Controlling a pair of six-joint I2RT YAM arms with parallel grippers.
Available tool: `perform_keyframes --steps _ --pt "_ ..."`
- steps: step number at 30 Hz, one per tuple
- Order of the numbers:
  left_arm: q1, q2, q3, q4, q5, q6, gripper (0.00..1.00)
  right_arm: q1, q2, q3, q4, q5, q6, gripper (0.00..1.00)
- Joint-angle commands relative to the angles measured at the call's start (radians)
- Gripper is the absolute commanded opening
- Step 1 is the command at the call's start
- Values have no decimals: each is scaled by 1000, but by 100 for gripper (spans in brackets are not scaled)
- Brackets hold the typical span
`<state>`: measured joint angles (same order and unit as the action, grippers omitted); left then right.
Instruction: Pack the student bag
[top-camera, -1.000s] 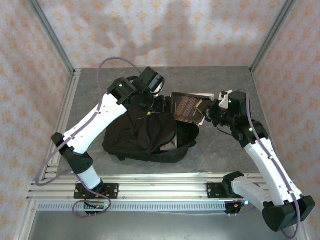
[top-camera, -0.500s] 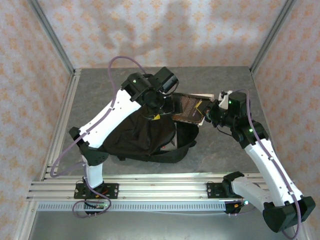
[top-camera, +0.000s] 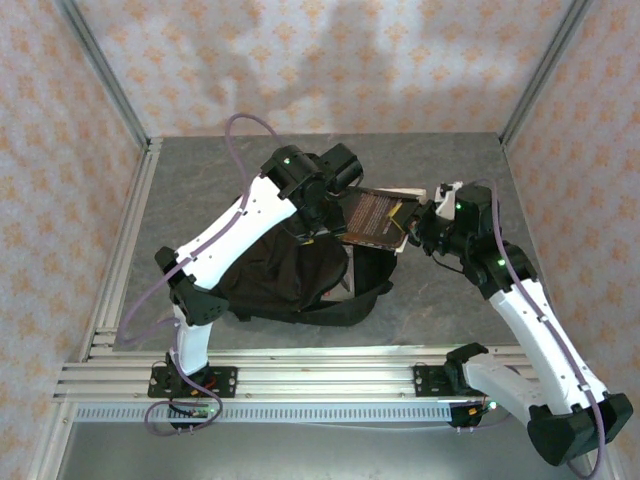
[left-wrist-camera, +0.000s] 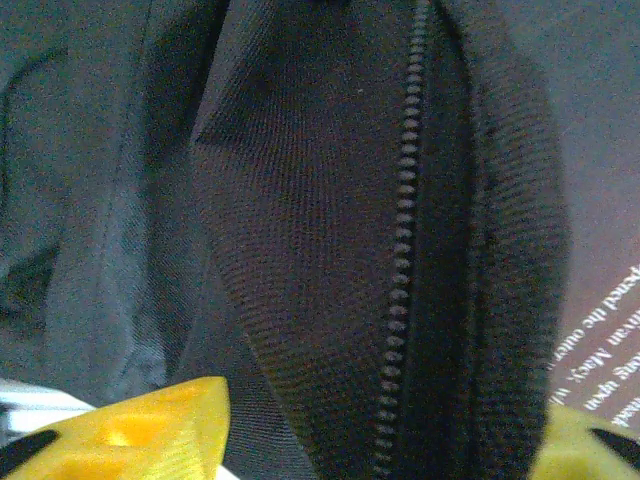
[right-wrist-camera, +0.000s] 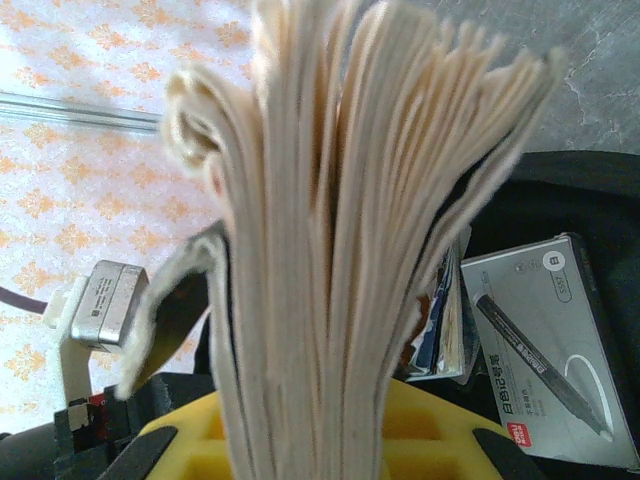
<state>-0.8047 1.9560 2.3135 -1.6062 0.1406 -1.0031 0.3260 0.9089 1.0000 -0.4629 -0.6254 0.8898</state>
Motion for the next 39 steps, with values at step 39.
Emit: perform_keyframes --steps 39 --pt "288 -428 -259 328 356 312 0 147 62 -169 340 -107 14 0"
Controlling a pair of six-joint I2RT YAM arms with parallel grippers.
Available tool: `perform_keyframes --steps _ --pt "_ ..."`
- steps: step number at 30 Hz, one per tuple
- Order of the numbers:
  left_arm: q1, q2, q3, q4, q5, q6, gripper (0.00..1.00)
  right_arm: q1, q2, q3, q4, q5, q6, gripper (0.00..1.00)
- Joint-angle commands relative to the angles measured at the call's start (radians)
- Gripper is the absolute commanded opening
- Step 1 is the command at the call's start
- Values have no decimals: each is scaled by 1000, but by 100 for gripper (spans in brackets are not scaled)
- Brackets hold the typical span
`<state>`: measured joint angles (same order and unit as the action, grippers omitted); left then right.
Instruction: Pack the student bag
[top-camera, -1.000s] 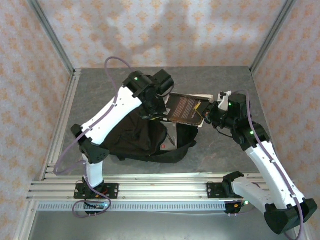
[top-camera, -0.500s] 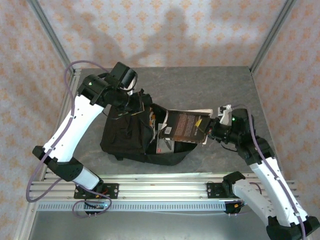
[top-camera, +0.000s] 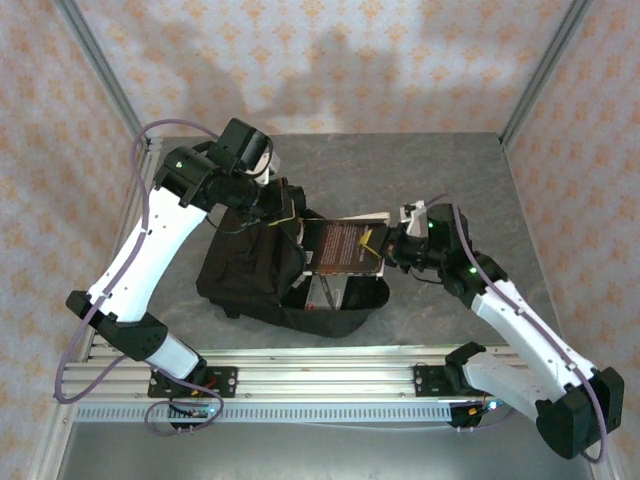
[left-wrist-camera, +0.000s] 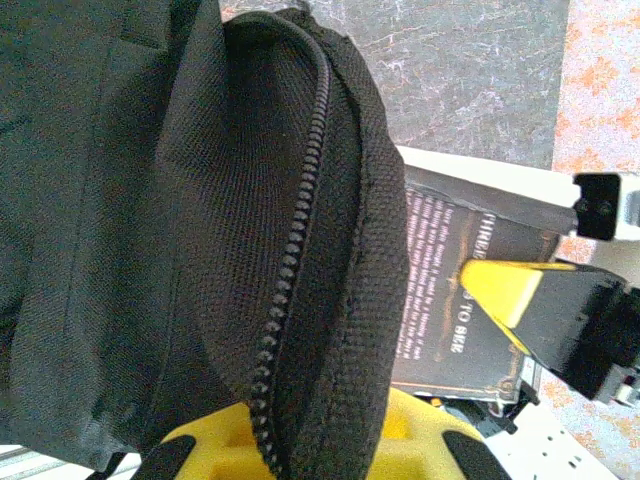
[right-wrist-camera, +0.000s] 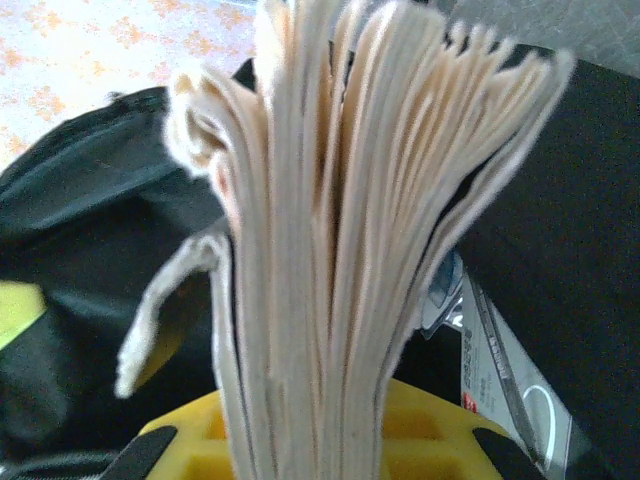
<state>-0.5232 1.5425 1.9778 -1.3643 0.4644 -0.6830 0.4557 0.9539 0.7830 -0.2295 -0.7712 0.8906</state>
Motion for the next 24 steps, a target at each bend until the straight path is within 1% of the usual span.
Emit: perform_keyframes --steps 1,7,15,19,24 --pt "5 -11 88 85 32 -10 0 23 28 50 101 52 5 0" --pt "6 36 170 80 51 -28 0 67 104 36 213 76 40 0" --pt "6 148 302 102 73 -51 0 136 224 100 281 96 47 0" --pt "0 202 362 114 80 -75 0 190 340 182 254 115 12 1" --pt "-11 234 375 164 88 -111 0 244 484 287 200 184 -43 8"
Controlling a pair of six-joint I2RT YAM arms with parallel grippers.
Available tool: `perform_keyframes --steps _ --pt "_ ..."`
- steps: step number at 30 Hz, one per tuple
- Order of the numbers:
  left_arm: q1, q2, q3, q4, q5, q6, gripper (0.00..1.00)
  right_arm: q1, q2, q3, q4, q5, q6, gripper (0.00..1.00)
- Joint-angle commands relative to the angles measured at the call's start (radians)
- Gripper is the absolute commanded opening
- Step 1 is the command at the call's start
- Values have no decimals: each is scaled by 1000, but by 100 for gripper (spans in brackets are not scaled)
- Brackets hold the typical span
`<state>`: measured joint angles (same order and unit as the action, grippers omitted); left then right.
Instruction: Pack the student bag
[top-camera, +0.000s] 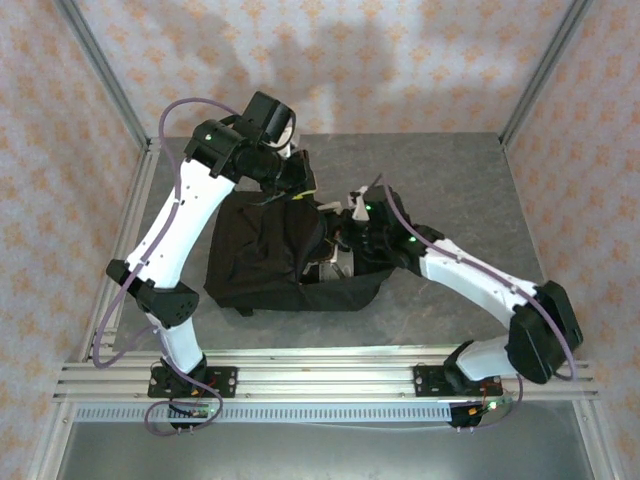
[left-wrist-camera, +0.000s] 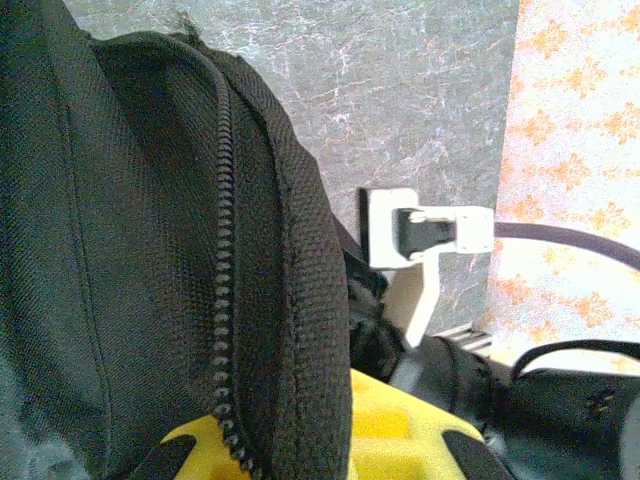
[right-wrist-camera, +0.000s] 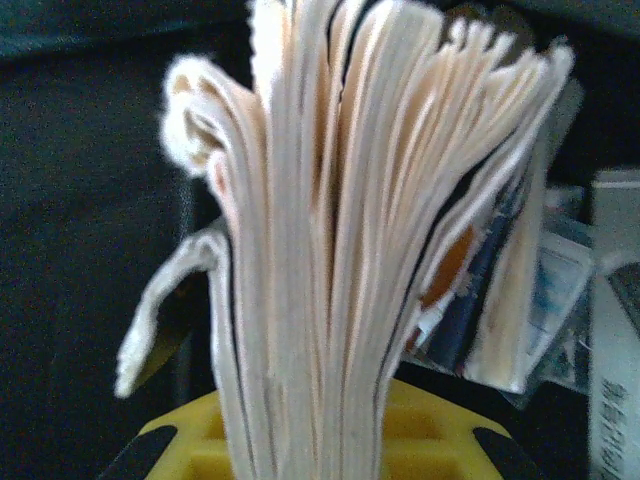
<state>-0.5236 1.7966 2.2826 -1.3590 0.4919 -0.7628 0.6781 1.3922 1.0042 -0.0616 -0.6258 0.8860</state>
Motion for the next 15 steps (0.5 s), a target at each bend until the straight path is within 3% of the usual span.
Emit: perform_keyframes --steps 1,5,7,10,15 --pt "-11 -16 72 171 64 -39 0 24 76 75 42 34 -33 9" --pt "-11 11 110 189 68 -53 0 35 242 105 218 -106 24 21" --pt "-12 23 122 180 67 -51 0 60 319 190 151 -150 -45 28" --pt "-11 32 121 177 65 -49 0 117 378 302 -32 -87 -192 42" --pt "2 31 114 144 32 -16 0 104 328 266 -87 24 -204 62"
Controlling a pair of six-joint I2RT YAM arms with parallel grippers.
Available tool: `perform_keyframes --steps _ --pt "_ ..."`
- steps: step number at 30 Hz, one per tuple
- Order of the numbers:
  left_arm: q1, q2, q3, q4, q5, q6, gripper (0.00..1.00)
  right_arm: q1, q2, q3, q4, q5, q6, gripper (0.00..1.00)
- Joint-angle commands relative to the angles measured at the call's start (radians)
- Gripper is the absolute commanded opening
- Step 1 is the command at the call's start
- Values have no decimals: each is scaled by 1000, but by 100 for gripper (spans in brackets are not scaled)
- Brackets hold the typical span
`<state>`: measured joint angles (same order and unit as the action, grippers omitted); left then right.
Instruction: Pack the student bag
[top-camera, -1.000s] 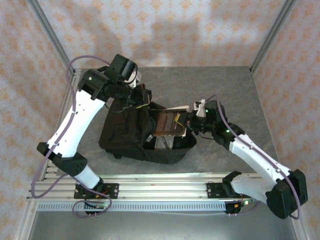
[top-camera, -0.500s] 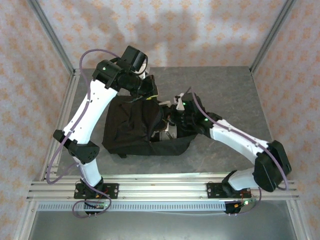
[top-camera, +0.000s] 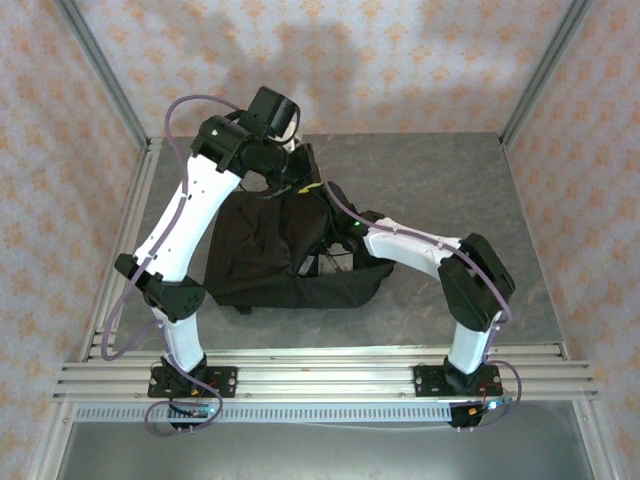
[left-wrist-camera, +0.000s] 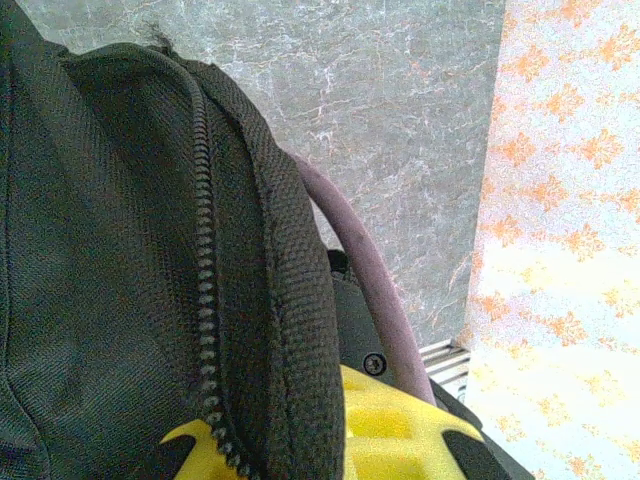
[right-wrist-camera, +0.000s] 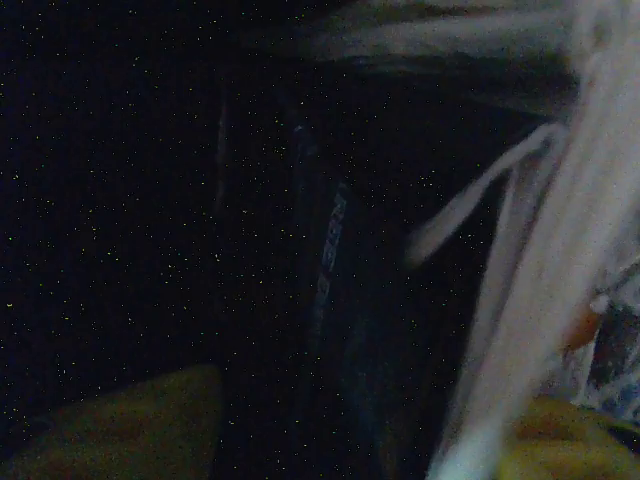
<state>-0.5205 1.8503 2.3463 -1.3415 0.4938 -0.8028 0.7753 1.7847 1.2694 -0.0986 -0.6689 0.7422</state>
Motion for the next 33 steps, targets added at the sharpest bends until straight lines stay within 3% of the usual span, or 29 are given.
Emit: perform_keyframes --steps 1,5,8,21,27,30,33 --pt "4 -28 41 122 24 31 0 -2 -92 -19 -50 85 -65 66" --pt "30 -67 -47 154 20 36 0 -35 -223 -78 -100 118 -124 80" --pt "40 -79 -84 163 16 42 0 -45 -297 -117 -161 145 -156 82" --pt "34 -85 -205 199 50 50 0 -76 -690 -357 -305 404 -204 73" --pt "-23 -31 -220 224 38 43 0 -76 -895 -425 -398 601 -233 68" --pt "-66 41 -180 195 29 53 8 -76 -977 -465 -385 606 -291 66" --pt "-91 103 -161 176 22 50 29 -76 -1018 -481 -369 518 -390 65"
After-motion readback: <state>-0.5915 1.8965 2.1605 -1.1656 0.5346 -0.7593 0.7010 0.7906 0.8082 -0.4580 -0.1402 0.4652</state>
